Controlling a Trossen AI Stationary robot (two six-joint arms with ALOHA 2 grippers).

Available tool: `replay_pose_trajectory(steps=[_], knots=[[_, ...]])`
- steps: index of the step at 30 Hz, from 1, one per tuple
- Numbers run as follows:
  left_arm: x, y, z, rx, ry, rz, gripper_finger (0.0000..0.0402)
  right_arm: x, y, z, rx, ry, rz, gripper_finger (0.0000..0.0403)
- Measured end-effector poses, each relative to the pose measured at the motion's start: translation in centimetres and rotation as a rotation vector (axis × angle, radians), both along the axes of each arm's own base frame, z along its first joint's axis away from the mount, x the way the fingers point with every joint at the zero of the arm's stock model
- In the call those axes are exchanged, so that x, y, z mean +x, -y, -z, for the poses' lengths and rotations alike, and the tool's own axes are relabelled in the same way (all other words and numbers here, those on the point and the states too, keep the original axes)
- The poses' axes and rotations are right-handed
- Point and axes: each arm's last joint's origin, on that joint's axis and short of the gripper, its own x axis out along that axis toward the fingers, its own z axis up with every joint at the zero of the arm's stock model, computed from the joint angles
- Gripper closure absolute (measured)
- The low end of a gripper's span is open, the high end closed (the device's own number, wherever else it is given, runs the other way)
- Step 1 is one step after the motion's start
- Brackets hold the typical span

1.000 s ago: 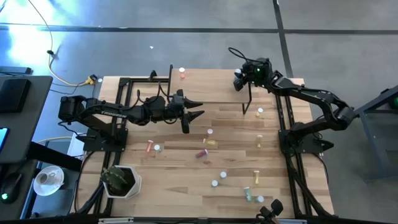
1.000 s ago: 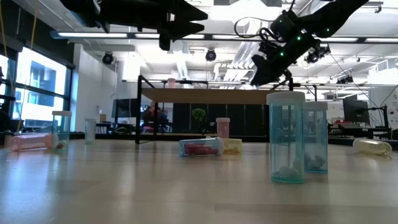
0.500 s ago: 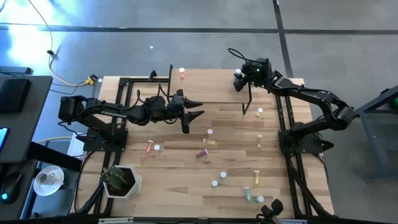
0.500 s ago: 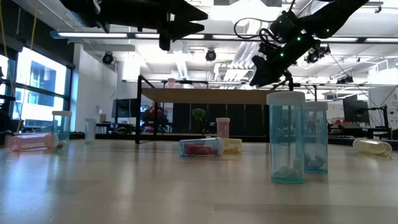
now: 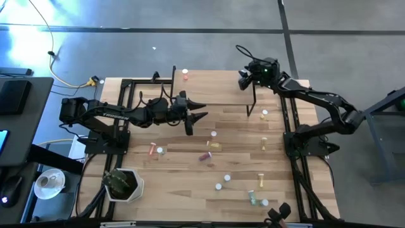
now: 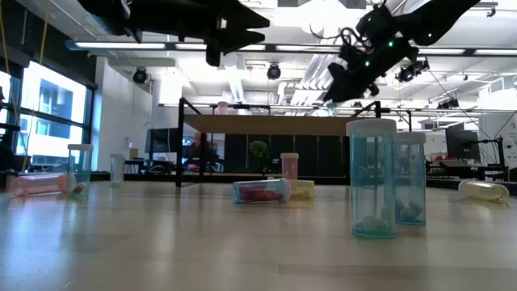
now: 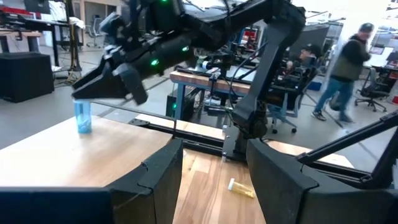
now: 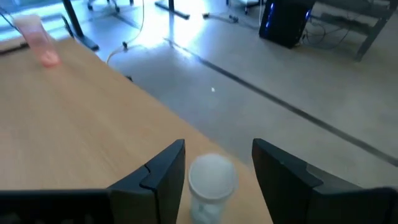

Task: Pick and place medicine bottles onto shelf by color
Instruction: Put the light blue medicine bottle on the shelf

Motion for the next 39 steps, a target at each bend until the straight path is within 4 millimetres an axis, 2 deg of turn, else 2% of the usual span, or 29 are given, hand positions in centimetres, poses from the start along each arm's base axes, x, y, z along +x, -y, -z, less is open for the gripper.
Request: replay_pose_trajectory(steps=[7, 17, 26, 39], knots=[[-0.1, -0.2, 0.5, -0.013, -0.054, -0.008, 0.0231, -1.3, -1.3, -2.4, -0.06, 0.061, -0.003, 0.0224], [0.0, 0.7, 1.6, -0.039, -0.164, 0.019, 0.0231, -2.3, -4.2, -4.2, -0.07, 0.065, -0.064, 0.0224], [0.3, 3.6, 2.6, -0.049, -0.273, 0.117, 0.0231, -2.4, -7.5, -5.8, -0.105, 0.115, -0.198, 0.0224], [-0.3, 8.9, 4.6, -0.11, -0.49, 0.299, 0.0232, -1.5, -10.9, -5.7, -0.033, 0.107, -0.387, 0.0224]])
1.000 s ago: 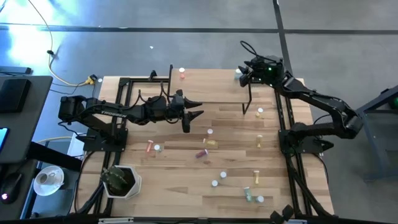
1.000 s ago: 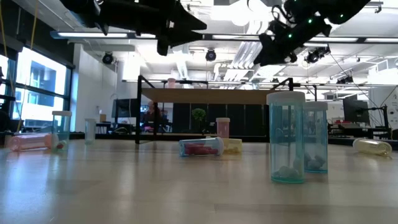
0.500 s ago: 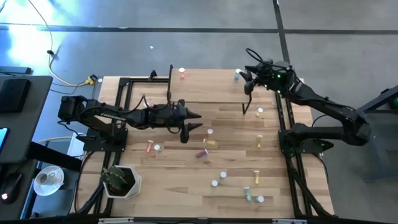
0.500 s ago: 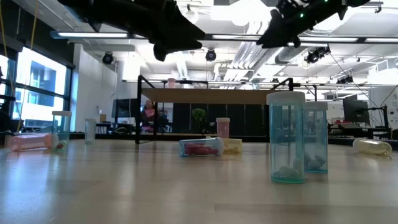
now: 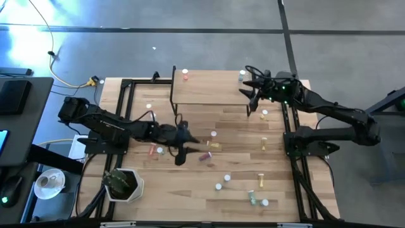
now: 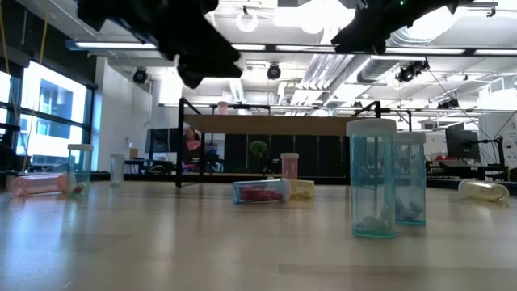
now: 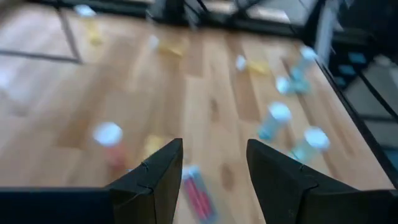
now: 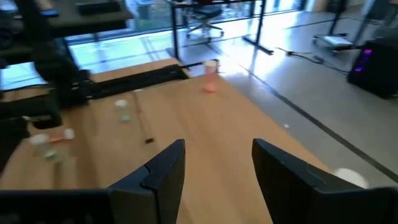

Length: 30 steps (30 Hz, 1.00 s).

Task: Pick and place medicine bottles onto shelf by color
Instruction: Put the light blue medicine bottle on the shelf

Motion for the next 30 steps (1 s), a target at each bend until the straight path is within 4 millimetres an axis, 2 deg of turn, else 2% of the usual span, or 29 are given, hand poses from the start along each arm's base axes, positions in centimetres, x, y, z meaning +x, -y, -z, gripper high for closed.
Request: replay_pose_trajectory(steps=[6, 10, 16, 23, 30], knots=[[-0.6, 2.6, 0.6, 0.003, -0.073, 0.115, 0.0232, 0.4, -0.8, 0.0, -0.002, -0.001, -0.032, 0.0224], [-2.0, 3.5, 0.0, 0.013, -0.133, 0.157, 0.0232, 0.5, -1.1, 0.0, -0.003, -0.001, -0.048, 0.0224], [-5.1, 3.1, -1.1, 0.04, -0.258, 0.066, 0.0232, 0.5, -1.2, 0.2, 0.006, -0.018, -0.056, 0.0224], [-7.9, 2.7, -2.8, 0.01, -0.292, 0.109, 0.0232, 0.4, -1.3, 0.5, 0.025, -0.042, -0.033, 0.0224], [-10.1, 2.4, -2.9, -0.061, -0.41, 0.092, 0.0229, 0.5, -1.3, 0.4, 0.025, -0.041, -0.032, 0.0224]])
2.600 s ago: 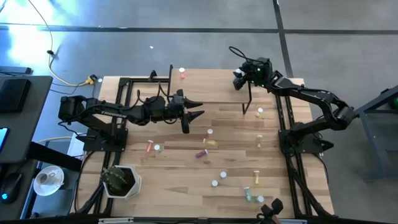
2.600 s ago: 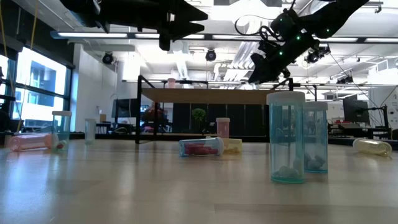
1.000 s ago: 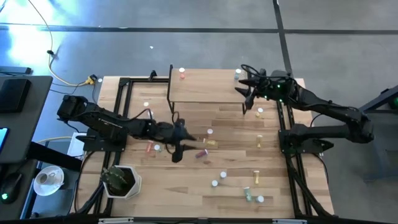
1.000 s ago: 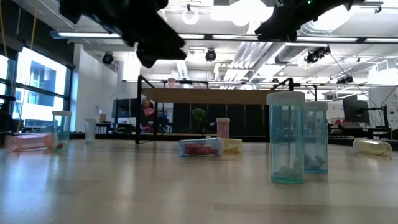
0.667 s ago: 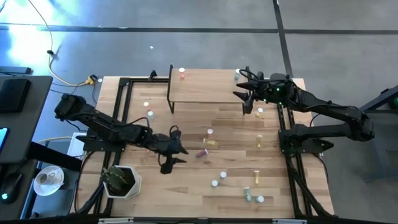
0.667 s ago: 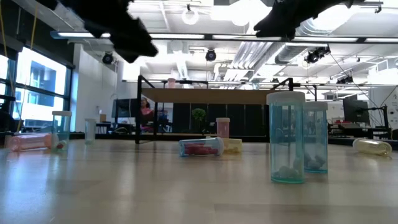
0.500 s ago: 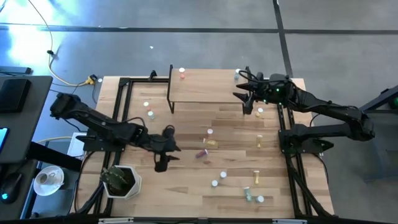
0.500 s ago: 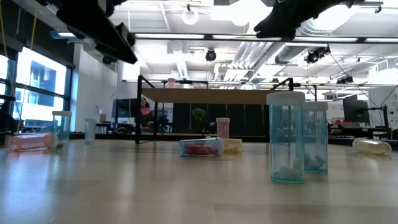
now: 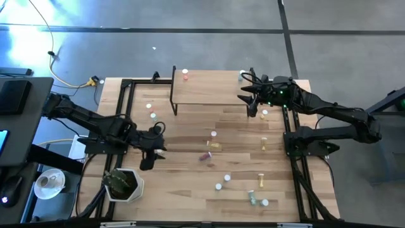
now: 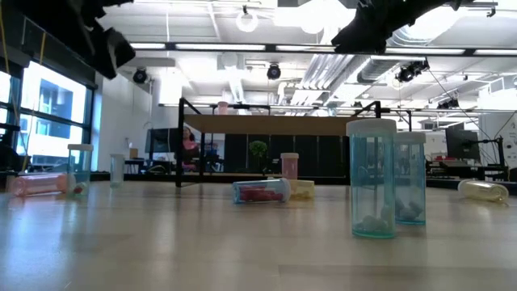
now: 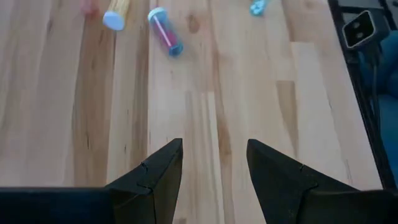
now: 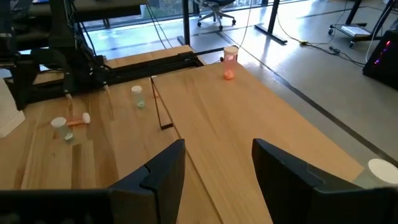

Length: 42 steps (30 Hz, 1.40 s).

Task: Pick and place medicine bottles onto shelf by color
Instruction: Put the light blue medicine bottle on the shelf

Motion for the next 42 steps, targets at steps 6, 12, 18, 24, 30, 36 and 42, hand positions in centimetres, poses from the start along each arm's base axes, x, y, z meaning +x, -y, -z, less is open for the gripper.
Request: replay_pose_trajectory(steps=[6, 12, 18, 24, 30, 36, 42], knots=[[-0.8, -0.3, 0.4, 0.031, -0.076, -0.066, 0.0201, 0.0, 0.0, 0.0, 0.0, 0.001, 0.0, 0.0224], [-0.7, -0.4, 1.2, 0.047, -0.149, -0.095, 0.0173, 0.0, 0.0, 0.0, 0.003, 0.0, 0.001, 0.0224], [-0.6, -0.4, 2.7, 0.043, -0.213, -0.12, 0.0172, 0.0, 0.0, 0.0, 0.002, -0.002, 0.0, 0.0224], [-1.0, 0.1, 3.6, 0.046, -0.233, -0.119, 0.0172, 0.0, 0.0, 0.1, 0.005, -0.011, 0.0, 0.0224], [-1.4, 0.3, 4.4, 0.104, -0.227, -0.157, 0.0172, -0.1, 0.0, 0.2, 0.011, -0.024, 0.0, 0.0224], [-1.6, 0.2, 5.5, 0.103, -0.216, -0.19, 0.0172, -0.1, 0.0, 0.4, 0.016, -0.037, 0.0, 0.0224], [-1.5, 0.0, 5.5, 0.118, -0.211, -0.21, 0.0172, -0.1, 0.0, 0.4, 0.017, -0.038, 0.0, 0.0224]])
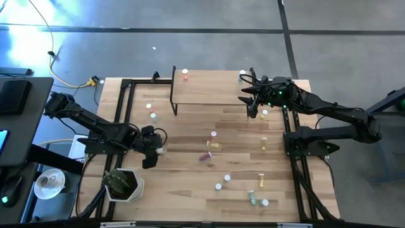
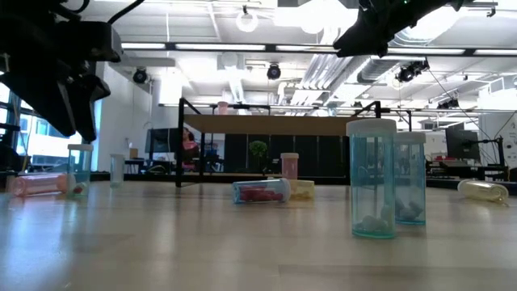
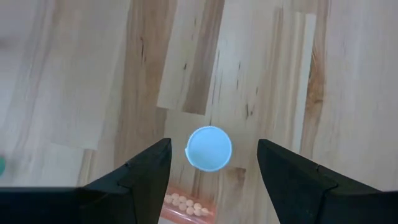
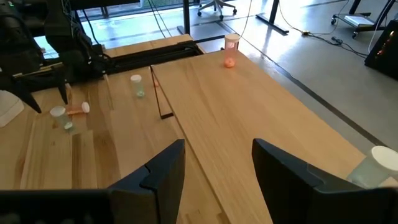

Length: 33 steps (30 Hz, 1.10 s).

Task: Pick and place medicine bottles onto shelf by color
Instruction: Put the light blue medicine bottle on the shelf

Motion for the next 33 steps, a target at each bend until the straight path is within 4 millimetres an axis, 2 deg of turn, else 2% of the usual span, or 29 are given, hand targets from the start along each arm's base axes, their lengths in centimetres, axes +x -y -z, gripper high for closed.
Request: replay_pose_trajectory(steps=[13, 20, 26, 33], knots=[[0.3, -0.1, 0.4, 0.002, -0.022, -0.014, 0.0172, 0.0, 0.0, 0.0, 0.002, -0.005, 0.0, 0.0224], [1.2, -0.4, 0.8, -0.009, -0.004, -0.023, 0.0172, 0.0, 0.0, 0.0, 0.004, -0.003, 0.0, 0.0224], [1.2, -0.5, 1.7, -0.017, -0.081, -0.038, 0.0172, 0.0, 0.0, 0.1, 0.006, -0.007, 0.0, 0.0224], [1.4, -0.5, 1.9, -0.023, -0.083, -0.036, 0.0172, 0.0, 0.0, 0.1, 0.006, -0.009, 0.0, 0.0224]])
